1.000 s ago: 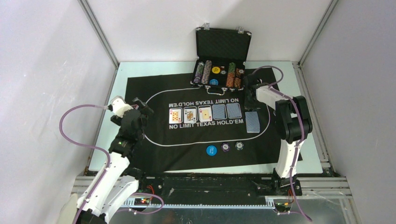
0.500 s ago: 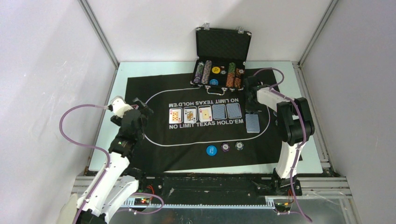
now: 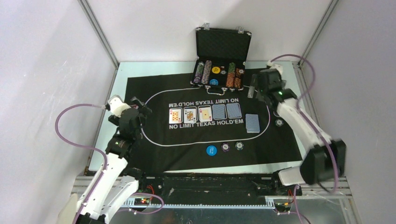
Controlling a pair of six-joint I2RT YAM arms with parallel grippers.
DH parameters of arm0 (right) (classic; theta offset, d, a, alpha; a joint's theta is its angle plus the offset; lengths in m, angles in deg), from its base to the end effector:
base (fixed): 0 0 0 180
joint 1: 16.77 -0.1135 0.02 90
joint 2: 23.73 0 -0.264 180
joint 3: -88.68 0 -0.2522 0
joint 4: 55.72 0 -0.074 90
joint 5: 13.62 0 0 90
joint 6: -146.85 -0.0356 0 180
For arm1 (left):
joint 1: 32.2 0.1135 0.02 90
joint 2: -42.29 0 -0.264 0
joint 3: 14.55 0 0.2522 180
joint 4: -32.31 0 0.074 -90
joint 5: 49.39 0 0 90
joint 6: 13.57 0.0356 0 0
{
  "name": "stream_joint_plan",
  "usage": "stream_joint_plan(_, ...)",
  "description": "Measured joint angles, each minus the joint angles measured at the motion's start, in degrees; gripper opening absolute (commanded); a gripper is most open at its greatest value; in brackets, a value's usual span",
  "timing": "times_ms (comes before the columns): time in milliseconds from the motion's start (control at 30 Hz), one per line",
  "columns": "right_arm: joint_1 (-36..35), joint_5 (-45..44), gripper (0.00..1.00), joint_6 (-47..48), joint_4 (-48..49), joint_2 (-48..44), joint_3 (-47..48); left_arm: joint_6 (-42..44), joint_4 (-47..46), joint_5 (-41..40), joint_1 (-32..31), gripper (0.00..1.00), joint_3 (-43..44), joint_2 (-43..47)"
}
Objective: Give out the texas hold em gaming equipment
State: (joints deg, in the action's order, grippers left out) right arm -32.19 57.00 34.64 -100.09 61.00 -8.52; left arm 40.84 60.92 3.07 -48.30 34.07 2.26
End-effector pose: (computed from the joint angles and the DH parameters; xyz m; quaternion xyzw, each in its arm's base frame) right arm 0.3137 0.0743 0.2901 0.1167 0.9096 -0.0296 0.3976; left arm 0.1629 -0.0244 0.2860 -0.3131 0.7333 0.0006 0.6035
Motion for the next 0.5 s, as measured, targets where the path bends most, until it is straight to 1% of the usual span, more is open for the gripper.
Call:
stream_joint_plan(133,-0.07,-0.39,1.00,0.15,4.55,-16.37,-5.44,-0.09,2.49,0.00,0.00,1.00,1.90,0.85)
stream_joint_plan(233,-0.11,-0.24,0.99,0.15,7.37,-25.14,-9.68,-0.22,4.09,0.00,0.00,1.00,2.73,1.44)
stream_joint_plan(300,-0.11,0.11,0.99,0.17,9.03,-28.59,-12.37,-0.39,5.11,0.09,0.00,1.00,2.84,1.84)
stream_joint_plan(500,-0.11,0.11,1.00,0.66,12.00,-33.90,-20.94,-0.46,6.97,0.72,0.00,1.00,2.84,2.58)
